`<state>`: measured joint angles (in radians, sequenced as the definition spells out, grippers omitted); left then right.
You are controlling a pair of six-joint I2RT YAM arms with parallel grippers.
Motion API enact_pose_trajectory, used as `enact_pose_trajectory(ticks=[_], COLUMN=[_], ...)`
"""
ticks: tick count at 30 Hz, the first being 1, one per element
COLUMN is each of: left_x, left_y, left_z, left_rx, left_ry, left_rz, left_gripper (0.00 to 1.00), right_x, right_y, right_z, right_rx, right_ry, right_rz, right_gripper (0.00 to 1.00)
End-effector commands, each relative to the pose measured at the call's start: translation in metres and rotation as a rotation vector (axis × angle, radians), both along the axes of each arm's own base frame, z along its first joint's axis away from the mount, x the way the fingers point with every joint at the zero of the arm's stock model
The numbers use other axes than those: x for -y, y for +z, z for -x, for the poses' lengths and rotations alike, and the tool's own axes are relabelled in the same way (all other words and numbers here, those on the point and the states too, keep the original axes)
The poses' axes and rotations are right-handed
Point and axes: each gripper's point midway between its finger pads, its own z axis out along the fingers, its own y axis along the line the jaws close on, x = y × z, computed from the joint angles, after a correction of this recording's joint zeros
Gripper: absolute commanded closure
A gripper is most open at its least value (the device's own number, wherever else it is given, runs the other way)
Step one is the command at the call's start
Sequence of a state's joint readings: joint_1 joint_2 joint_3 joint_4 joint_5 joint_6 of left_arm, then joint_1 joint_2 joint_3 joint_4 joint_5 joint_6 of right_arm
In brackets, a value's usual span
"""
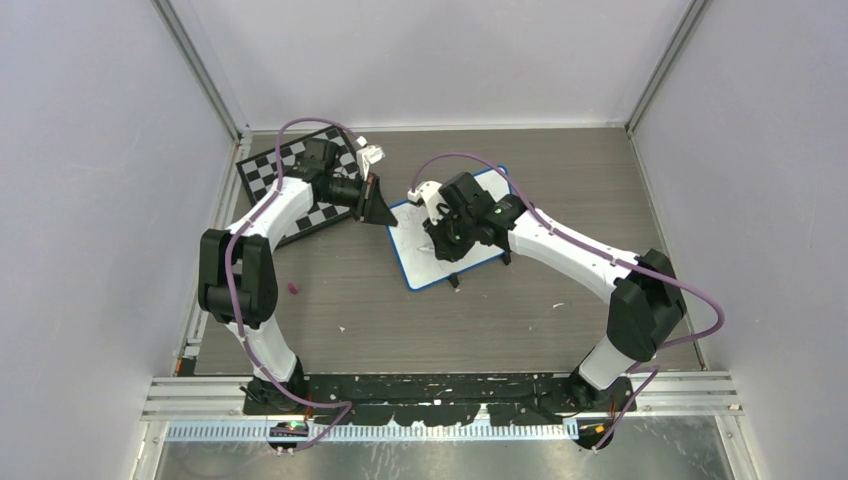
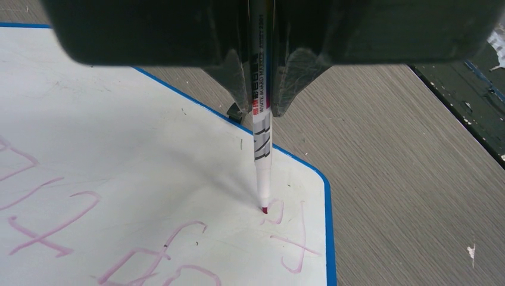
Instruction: Write a sentence on the whiteboard
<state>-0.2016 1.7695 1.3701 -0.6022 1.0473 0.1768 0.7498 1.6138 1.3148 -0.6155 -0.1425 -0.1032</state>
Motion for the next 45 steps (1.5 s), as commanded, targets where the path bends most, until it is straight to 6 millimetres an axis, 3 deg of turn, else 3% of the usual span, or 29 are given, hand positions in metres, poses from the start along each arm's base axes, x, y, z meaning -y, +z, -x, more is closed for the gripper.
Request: enact_pose_trajectory(ticks=[1, 14, 22, 31, 45], left_x=[0.000, 0.000, 0.000, 0.000, 0.001], left_y=[-0.003, -0.003, -0.003, -0.002, 0.002], left_z=[-0.002, -0.003, -0.003, -0.002, 0.000], left_rx=[0.026, 0.025, 0.027, 0.025, 0.020], left_ry=[0.000, -0.001, 0.001, 0.000, -0.001], left_rz=[-0.022, -0.021, -0.022, -0.019, -0.009], left_gripper=[1.00, 1.00, 1.00, 1.00, 1.00], right_x=[-0.004, 0.009, 0.010, 0.003, -0.006], right_y=[0.033, 0.004, 0.012, 0.048, 0.034], right_z=[-0.028, -0.011, -0.007, -0.003, -0.014], right_rx=[0.128, 0.069, 0.065, 0.092, 0.082], right_ry=[-0.043, -0.041, -0.024, 0.012, 0.008], right_rz=[-0.054, -0.013, -0.009, -0.082, -0.070], right_gripper=[1.00, 1.00, 1.00, 1.00, 1.00])
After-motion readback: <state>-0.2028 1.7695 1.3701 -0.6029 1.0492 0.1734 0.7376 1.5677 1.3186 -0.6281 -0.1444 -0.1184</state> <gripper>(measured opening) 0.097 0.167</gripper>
